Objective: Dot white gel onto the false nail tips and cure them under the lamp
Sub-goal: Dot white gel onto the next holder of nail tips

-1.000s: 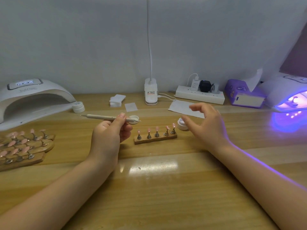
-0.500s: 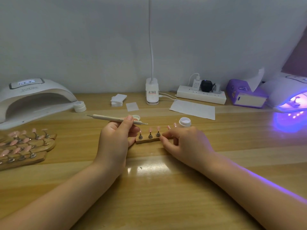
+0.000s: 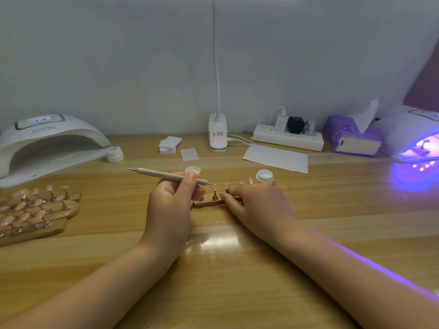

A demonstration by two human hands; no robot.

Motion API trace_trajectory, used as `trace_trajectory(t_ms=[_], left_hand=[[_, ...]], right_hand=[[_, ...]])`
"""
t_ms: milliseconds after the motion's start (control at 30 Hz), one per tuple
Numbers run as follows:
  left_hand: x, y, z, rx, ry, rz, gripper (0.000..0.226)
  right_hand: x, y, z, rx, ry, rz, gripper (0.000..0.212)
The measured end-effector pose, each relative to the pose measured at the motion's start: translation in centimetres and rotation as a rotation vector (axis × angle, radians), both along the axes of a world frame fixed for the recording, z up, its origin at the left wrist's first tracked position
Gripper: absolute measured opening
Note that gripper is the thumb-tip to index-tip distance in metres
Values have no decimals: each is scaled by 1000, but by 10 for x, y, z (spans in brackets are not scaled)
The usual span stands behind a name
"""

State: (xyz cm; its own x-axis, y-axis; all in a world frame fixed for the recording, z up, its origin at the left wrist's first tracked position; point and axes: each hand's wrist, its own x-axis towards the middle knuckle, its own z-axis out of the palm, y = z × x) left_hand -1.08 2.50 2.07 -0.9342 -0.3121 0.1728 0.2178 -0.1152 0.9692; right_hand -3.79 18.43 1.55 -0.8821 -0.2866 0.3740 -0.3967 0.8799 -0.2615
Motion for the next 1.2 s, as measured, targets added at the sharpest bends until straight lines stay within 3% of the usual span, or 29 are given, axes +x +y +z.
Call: trace_trajectory(t_ms=[567,800,967,1200], left_hand=[[0,-1,-3,1,-3,-14,17],[0,-5,10,15,-50,-9,20],[4,-8,23,-71,115,-2,18],[15,-2,26,-408,388,-28,13]], right_hand=[[3,2,1,-104,27,40,16],[14,5,8,-448,3,164,6],[19,1,14,-724,-150,169,7],[24,-2,8,-722,-47,274,12]])
